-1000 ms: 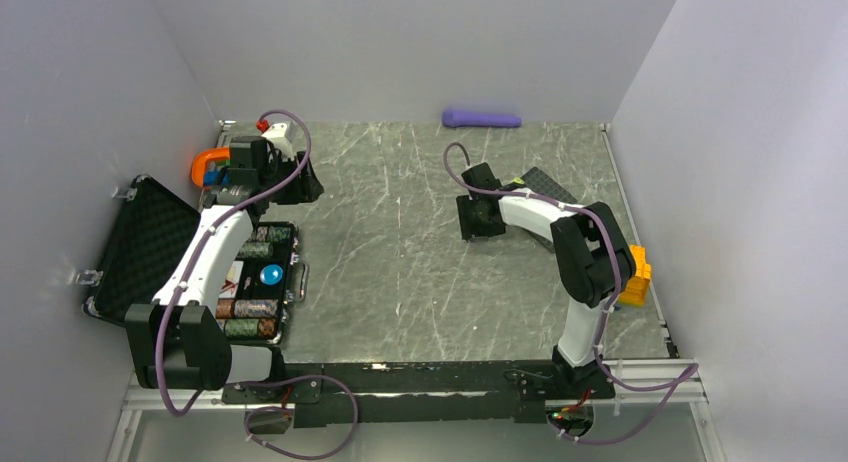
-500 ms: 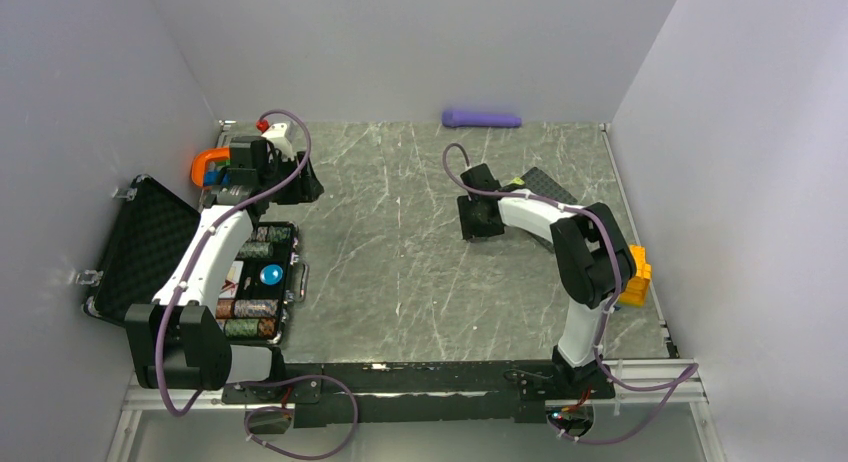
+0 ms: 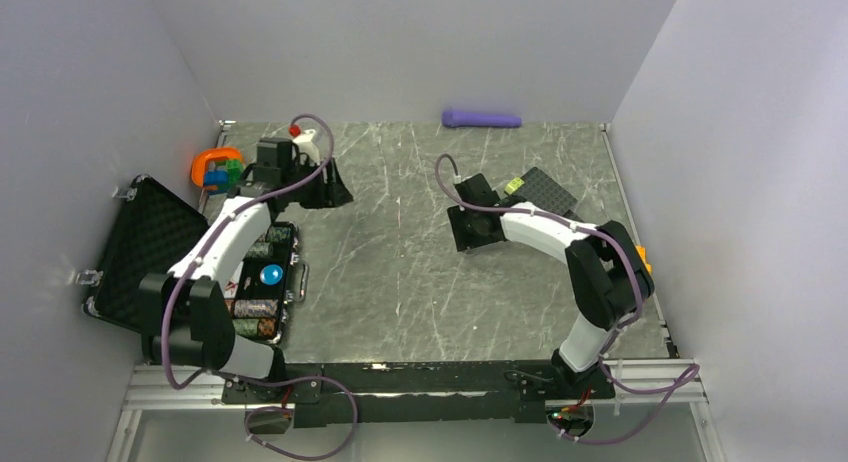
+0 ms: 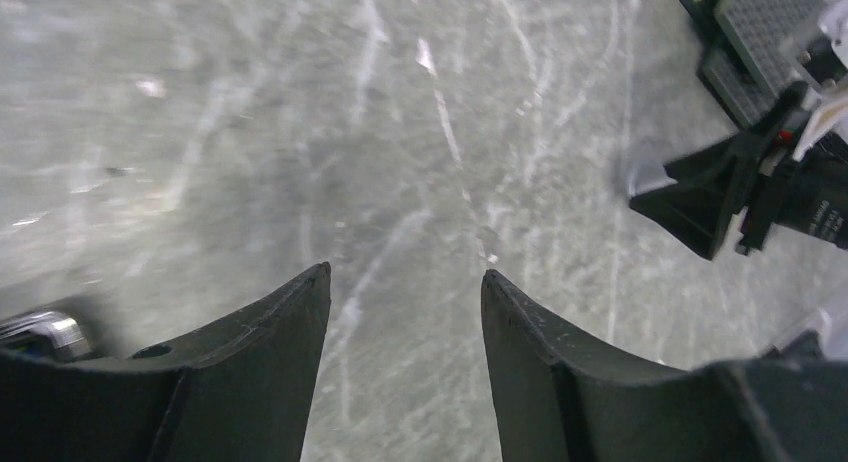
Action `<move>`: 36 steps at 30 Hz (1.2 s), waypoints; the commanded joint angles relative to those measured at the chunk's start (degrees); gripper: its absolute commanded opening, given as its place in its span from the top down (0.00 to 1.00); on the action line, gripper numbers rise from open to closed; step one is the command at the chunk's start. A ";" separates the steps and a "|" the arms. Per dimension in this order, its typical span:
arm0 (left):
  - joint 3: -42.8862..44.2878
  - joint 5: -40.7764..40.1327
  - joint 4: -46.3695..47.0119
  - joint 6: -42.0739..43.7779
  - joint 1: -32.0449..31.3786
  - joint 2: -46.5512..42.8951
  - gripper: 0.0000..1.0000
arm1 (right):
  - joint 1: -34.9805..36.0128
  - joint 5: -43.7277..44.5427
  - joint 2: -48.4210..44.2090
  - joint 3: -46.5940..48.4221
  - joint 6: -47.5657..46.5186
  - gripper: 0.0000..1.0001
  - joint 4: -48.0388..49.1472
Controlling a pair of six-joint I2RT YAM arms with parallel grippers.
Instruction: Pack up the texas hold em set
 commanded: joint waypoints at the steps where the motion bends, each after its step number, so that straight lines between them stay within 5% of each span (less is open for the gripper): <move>1: 0.23 8.36 2.42 -2.53 -4.66 4.58 0.39 | 2.61 -2.60 -4.80 -1.97 -2.70 0.65 4.49; 13: 0.02 25.57 9.53 -10.71 -16.14 19.73 0.41 | 12.76 -5.19 -10.92 -8.57 -8.80 0.66 16.16; 29: 0.50 30.90 12.31 -14.20 -20.23 25.28 0.45 | 16.86 -8.13 -15.13 -10.15 -12.36 0.67 20.01; 36: 0.98 32.91 12.71 -14.55 -21.17 26.35 0.64 | 17.38 -6.44 -15.07 -9.97 -12.61 0.68 19.64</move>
